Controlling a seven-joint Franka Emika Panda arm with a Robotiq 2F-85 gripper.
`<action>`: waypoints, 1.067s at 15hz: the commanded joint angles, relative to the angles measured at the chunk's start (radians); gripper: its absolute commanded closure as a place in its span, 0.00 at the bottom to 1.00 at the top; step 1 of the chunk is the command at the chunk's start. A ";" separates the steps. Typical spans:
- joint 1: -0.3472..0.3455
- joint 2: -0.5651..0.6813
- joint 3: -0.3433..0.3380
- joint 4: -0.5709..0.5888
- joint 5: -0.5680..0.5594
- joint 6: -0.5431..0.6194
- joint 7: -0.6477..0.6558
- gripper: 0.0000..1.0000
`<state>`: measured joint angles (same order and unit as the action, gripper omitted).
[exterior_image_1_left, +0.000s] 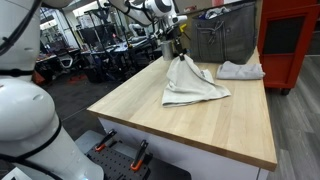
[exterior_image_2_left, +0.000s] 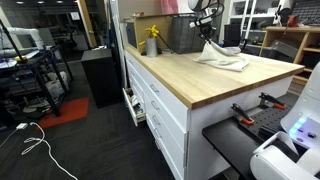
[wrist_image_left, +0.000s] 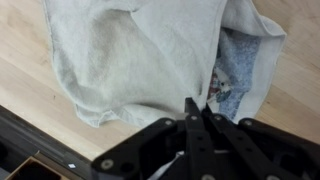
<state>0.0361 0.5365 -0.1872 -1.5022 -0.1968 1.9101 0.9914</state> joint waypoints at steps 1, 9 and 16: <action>-0.004 0.091 -0.019 0.133 -0.026 -0.031 0.066 0.99; -0.046 0.307 -0.070 0.409 -0.027 -0.121 0.151 0.99; -0.080 0.444 -0.068 0.666 -0.011 -0.272 0.175 0.99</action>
<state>-0.0276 0.9074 -0.2571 -0.9908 -0.2242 1.7284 1.1487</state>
